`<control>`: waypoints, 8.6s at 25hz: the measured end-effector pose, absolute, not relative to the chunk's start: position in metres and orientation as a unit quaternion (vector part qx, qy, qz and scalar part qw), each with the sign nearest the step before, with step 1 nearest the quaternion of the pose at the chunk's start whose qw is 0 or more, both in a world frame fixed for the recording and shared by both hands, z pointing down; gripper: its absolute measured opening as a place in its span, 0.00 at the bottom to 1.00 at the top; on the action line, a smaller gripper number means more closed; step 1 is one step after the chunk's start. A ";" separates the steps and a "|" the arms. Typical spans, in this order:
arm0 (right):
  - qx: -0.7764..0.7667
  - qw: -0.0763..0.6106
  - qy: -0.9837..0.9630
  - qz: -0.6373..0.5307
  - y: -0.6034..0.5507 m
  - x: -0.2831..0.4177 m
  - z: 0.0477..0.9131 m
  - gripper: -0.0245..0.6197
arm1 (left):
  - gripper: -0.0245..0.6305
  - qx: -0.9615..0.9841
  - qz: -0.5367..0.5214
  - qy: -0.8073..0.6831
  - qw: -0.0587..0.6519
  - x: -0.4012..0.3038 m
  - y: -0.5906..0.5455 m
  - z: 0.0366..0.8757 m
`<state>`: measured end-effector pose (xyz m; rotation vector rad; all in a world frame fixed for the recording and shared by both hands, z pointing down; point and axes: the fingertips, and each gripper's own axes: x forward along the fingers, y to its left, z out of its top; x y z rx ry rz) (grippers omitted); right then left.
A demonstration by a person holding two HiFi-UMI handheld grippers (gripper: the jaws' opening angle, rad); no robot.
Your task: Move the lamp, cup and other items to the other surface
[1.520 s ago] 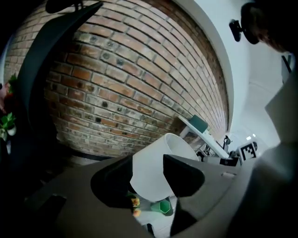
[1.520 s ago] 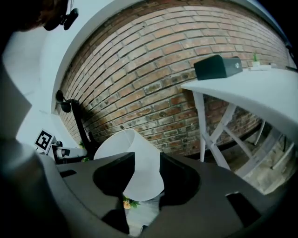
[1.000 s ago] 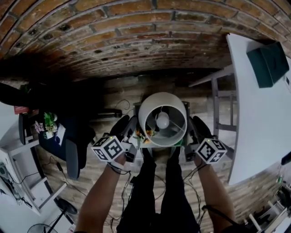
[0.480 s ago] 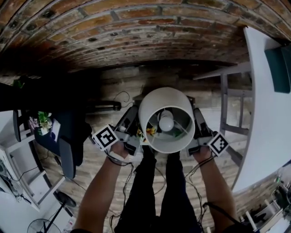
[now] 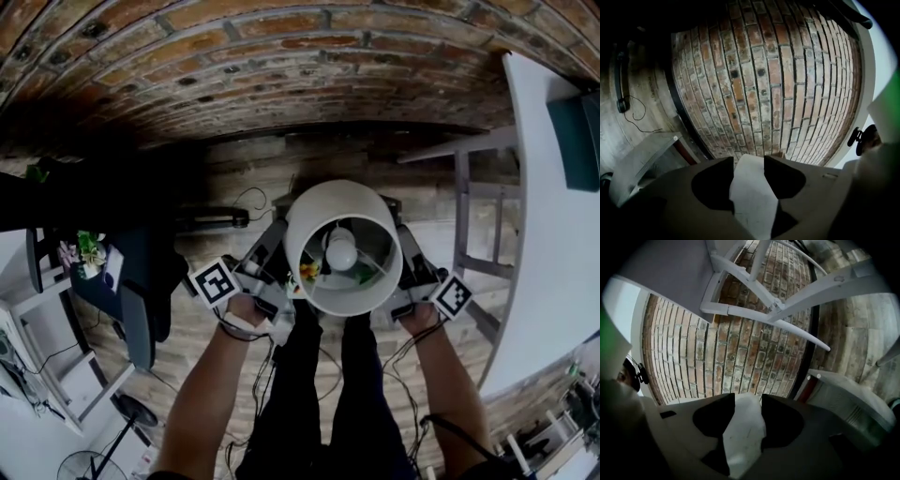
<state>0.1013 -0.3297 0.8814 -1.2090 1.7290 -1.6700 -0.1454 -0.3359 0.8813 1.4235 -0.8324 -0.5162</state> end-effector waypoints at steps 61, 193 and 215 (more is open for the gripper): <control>-0.382 0.225 0.704 -0.556 -0.244 0.235 0.420 0.29 | 0.34 0.647 -0.274 -0.382 0.600 -0.028 -0.233 0.429; -0.328 -0.434 0.814 -0.204 -0.140 0.034 0.929 0.56 | 0.34 0.745 0.236 -0.496 0.378 -0.088 -0.036 0.775; -0.325 -0.494 0.768 -0.247 -0.134 0.050 1.001 0.53 | 0.34 0.739 0.237 -0.476 0.414 -0.090 -0.010 0.803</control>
